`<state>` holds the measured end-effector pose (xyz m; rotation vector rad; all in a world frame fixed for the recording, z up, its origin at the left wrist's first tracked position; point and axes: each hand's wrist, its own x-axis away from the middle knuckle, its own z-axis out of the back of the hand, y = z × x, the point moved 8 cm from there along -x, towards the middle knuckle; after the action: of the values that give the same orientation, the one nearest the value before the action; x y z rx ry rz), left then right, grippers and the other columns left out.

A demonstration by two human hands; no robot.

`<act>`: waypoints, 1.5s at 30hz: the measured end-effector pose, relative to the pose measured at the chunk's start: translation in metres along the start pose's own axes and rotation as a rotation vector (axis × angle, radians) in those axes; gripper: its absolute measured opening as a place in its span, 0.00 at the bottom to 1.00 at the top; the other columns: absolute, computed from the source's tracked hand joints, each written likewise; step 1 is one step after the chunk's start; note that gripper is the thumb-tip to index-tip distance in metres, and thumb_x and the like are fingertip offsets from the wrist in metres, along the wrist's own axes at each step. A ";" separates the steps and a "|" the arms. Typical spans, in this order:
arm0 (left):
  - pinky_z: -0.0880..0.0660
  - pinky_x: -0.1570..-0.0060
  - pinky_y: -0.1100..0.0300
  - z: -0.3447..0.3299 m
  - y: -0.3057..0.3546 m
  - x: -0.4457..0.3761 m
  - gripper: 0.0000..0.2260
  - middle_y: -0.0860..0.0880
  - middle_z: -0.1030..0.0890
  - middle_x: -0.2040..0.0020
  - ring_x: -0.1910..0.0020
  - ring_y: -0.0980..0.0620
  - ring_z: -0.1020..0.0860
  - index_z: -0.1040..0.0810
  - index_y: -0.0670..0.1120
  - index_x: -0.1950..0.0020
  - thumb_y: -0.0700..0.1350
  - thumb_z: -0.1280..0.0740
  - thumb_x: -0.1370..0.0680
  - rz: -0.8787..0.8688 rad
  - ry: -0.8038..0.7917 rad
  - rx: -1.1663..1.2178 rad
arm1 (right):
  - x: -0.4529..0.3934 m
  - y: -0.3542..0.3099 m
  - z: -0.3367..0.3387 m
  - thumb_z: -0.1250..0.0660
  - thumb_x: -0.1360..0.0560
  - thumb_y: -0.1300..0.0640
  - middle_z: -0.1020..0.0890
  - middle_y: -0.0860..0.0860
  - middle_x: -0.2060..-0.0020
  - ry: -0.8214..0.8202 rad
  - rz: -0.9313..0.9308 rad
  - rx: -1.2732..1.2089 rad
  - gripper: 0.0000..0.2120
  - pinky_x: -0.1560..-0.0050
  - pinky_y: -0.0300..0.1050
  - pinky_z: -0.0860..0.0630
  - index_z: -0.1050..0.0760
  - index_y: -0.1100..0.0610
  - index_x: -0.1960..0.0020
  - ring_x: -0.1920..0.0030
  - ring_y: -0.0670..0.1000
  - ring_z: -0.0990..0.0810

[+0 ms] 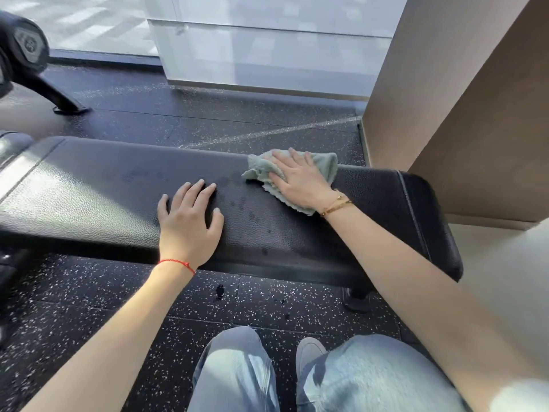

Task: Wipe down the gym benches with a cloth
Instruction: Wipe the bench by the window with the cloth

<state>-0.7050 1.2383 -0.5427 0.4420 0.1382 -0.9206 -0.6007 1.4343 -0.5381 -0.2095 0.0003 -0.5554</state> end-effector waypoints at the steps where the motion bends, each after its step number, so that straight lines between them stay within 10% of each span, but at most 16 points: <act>1: 0.48 0.25 0.42 0.000 -0.001 0.000 0.24 0.50 0.31 0.26 0.25 0.50 0.38 0.30 0.50 0.28 0.53 0.46 0.22 0.000 0.003 -0.003 | 0.000 -0.017 -0.006 0.54 0.16 0.44 0.50 0.45 0.21 -0.001 0.049 0.004 0.25 0.23 0.55 0.63 0.51 0.46 0.21 0.21 0.53 0.57; 7: 0.48 0.26 0.42 -0.002 -0.003 0.000 0.24 0.50 0.31 0.26 0.24 0.50 0.38 0.30 0.50 0.27 0.53 0.46 0.22 -0.009 0.001 -0.016 | 0.110 -0.052 -0.027 0.57 0.18 0.39 0.48 0.42 0.21 0.053 0.375 0.020 0.25 0.23 0.51 0.64 0.52 0.38 0.22 0.21 0.49 0.57; 15: 0.48 0.25 0.42 -0.002 -0.003 0.001 0.24 0.51 0.33 0.25 0.24 0.51 0.40 0.32 0.51 0.26 0.54 0.47 0.22 0.003 -0.014 -0.034 | 0.012 0.015 0.001 0.56 0.17 0.42 0.51 0.44 0.21 0.020 -0.044 0.022 0.25 0.23 0.55 0.62 0.52 0.44 0.21 0.21 0.51 0.57; 23: 0.49 0.25 0.42 -0.002 -0.004 0.001 0.25 0.50 0.33 0.25 0.24 0.50 0.39 0.32 0.51 0.26 0.54 0.47 0.22 -0.003 -0.009 -0.023 | 0.123 -0.046 -0.025 0.55 0.18 0.39 0.47 0.42 0.21 0.073 0.287 0.052 0.25 0.23 0.53 0.63 0.50 0.40 0.22 0.21 0.51 0.57; 31: 0.51 0.24 0.43 -0.001 0.001 0.004 0.25 0.50 0.34 0.24 0.23 0.50 0.41 0.33 0.50 0.26 0.54 0.48 0.22 0.008 -0.017 -0.029 | 0.107 0.057 0.002 0.54 0.17 0.43 0.49 0.43 0.21 0.072 -0.079 0.016 0.24 0.23 0.56 0.60 0.54 0.38 0.23 0.21 0.52 0.56; 39: 0.51 0.24 0.43 -0.004 -0.002 0.003 0.21 0.50 0.35 0.24 0.23 0.50 0.41 0.34 0.51 0.25 0.50 0.43 0.19 0.002 -0.028 -0.024 | 0.137 -0.048 -0.026 0.55 0.17 0.40 0.50 0.42 0.21 0.051 0.314 0.093 0.25 0.23 0.53 0.66 0.53 0.39 0.22 0.21 0.51 0.60; 45: 0.52 0.24 0.42 -0.004 0.000 0.004 0.22 0.50 0.35 0.24 0.23 0.49 0.41 0.34 0.50 0.25 0.51 0.45 0.19 -0.002 -0.026 -0.024 | 0.144 0.088 0.004 0.53 0.18 0.42 0.46 0.44 0.22 0.112 -0.118 -0.040 0.24 0.22 0.53 0.59 0.52 0.42 0.23 0.21 0.50 0.53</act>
<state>-0.7023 1.2373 -0.5471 0.4078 0.1253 -0.9253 -0.4324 1.4328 -0.5432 -0.2179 0.1085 -0.6845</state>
